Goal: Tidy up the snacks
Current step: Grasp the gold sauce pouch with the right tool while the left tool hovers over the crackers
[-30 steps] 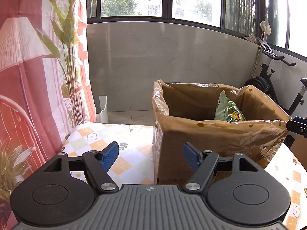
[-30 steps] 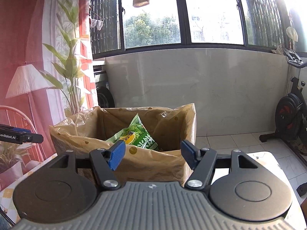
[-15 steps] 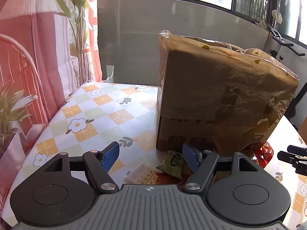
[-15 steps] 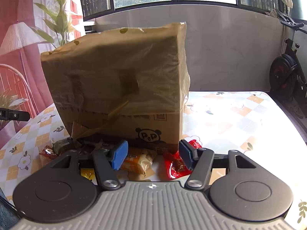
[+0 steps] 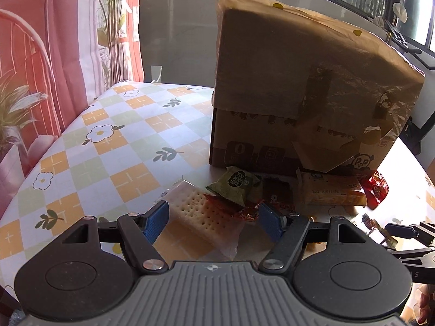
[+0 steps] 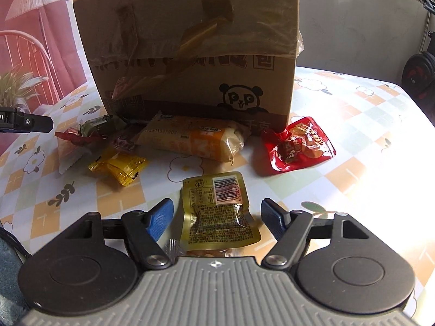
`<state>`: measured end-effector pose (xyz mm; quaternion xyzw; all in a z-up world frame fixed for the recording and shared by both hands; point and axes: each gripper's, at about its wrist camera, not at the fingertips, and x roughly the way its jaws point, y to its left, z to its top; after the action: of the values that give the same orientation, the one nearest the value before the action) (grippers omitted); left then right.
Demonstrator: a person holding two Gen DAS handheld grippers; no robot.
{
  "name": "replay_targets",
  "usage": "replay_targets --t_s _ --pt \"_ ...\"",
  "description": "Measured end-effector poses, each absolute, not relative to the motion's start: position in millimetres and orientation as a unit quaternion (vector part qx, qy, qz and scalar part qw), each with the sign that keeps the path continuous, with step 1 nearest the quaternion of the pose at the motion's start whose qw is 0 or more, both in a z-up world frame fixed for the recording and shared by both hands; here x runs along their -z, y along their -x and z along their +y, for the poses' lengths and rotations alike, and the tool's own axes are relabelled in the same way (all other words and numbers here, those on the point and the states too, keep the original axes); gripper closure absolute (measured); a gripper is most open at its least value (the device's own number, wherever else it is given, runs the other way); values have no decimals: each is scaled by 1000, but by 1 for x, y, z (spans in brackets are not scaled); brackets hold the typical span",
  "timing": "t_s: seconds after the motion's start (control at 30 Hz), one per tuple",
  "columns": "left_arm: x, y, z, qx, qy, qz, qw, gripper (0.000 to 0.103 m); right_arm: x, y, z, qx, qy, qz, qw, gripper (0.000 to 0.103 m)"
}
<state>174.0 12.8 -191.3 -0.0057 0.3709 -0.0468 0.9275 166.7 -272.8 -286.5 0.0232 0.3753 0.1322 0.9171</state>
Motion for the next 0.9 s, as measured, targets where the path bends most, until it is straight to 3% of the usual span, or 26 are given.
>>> replay_targets --t_s 0.13,0.3,0.9 --pt "193 -171 9 58 6 373 926 28 289 -166 -266 -133 5 373 918 28" --pt "193 -168 10 60 8 368 928 28 288 -165 -263 -135 17 369 920 43" --pt "195 -169 13 76 29 367 927 29 289 -163 -248 -159 37 363 917 46"
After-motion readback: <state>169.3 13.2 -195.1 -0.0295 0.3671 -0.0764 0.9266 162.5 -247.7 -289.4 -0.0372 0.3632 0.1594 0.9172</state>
